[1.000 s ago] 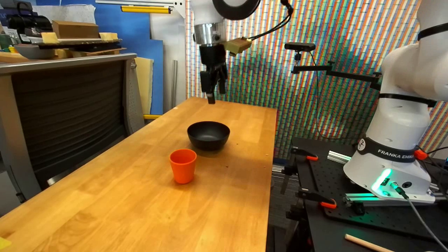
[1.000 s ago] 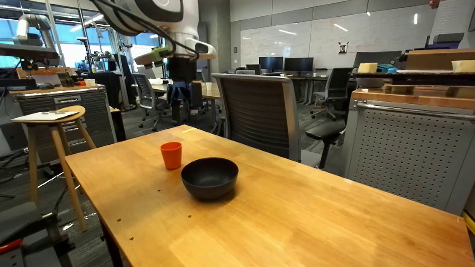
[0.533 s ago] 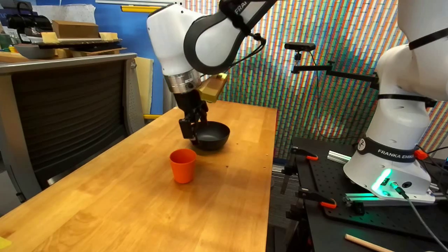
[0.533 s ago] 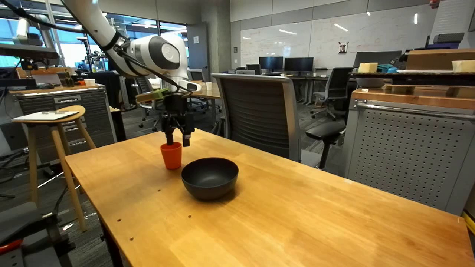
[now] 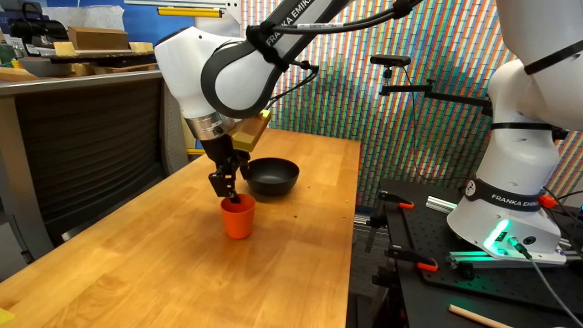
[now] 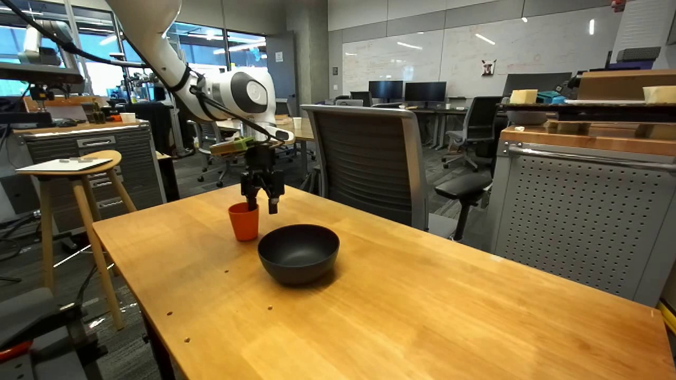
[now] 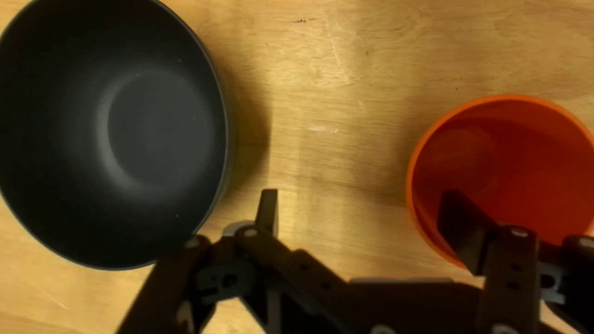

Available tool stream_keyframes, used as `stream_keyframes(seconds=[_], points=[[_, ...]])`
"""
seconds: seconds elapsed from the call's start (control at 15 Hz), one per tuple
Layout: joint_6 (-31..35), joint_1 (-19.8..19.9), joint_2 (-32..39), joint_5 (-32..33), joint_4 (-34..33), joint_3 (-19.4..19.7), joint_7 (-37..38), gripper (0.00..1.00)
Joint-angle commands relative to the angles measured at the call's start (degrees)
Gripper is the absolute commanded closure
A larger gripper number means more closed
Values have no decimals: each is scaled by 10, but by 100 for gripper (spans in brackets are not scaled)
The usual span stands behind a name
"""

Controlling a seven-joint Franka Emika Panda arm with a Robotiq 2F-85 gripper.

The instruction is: Put the orange cup in the bowl

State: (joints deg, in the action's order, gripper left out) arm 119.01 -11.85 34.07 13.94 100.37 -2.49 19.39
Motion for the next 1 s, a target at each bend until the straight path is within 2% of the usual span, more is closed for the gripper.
stream_keyframes(seconds=[0.0, 0.47, 0.53, 0.73, 0.93], points=[[-57, 9, 40, -48, -50, 0, -18, 42], [-120, 35, 52, -147, -49, -10, -46, 96], [-118, 36, 42, -153, -40, -9, -49, 100], [-110, 44, -10, -160, -4, -3, -62, 99], [-69, 48, -89, -128, 45, 29, -34, 99]])
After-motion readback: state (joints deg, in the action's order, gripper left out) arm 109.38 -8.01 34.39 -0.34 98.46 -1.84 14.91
